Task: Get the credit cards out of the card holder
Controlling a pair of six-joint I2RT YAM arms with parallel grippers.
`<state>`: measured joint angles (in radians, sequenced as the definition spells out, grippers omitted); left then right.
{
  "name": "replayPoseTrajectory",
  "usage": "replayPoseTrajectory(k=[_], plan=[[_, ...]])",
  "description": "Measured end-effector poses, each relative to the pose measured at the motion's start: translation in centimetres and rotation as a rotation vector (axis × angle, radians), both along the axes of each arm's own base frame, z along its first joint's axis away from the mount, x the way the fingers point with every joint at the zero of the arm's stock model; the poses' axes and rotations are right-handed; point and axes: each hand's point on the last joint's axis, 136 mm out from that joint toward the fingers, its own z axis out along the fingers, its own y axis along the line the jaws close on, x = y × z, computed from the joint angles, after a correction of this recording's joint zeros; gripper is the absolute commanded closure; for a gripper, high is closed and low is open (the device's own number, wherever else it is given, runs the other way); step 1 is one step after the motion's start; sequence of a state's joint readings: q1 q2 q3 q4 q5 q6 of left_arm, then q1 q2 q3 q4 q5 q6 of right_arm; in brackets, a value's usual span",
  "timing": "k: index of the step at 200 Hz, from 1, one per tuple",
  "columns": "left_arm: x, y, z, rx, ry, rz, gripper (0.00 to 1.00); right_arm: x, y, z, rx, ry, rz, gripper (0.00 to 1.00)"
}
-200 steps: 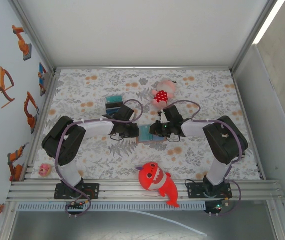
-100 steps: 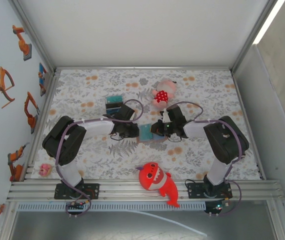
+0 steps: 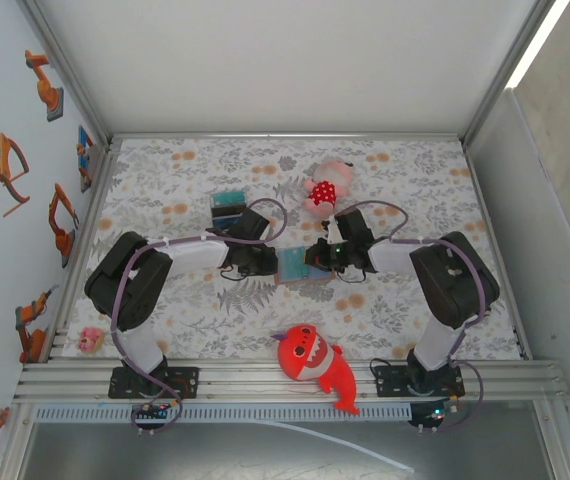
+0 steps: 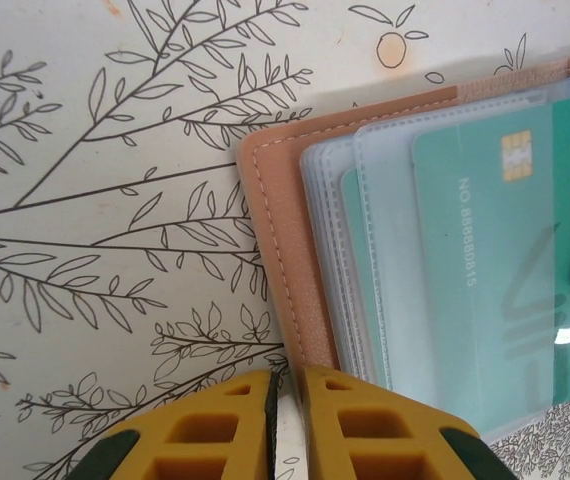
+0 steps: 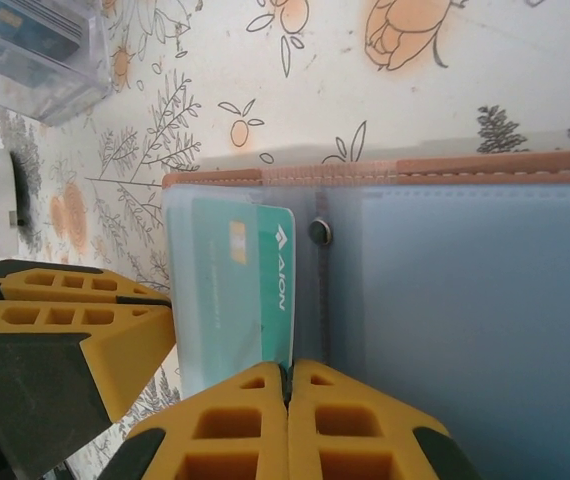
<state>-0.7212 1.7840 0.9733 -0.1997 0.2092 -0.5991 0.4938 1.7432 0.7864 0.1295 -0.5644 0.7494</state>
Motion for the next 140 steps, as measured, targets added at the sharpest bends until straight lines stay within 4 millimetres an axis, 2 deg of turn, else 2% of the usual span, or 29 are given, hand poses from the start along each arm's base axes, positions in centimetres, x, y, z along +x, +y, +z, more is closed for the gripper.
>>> replayPoseTrajectory(k=[46, 67, 116, 140], plan=[[0.1, 0.2, 0.1, 0.002, -0.003, 0.000, 0.84, 0.0, -0.3, 0.2, -0.029, -0.001, 0.014, 1.00], [0.4, 0.0, 0.9, -0.007, -0.021, -0.004, 0.84, -0.1, -0.3, 0.2, -0.035, 0.002, 0.019, 1.00], [2.0, -2.0, 3.5, -0.056, -0.091, -0.032, 0.85, 0.0, -0.3, 0.4, -0.042, 0.008, 0.023, 1.00], [2.0, -3.0, 3.6, -0.067, -0.098, -0.054, 0.85, -0.1, -0.4, 0.3, -0.047, 0.012, 0.022, 1.00]])
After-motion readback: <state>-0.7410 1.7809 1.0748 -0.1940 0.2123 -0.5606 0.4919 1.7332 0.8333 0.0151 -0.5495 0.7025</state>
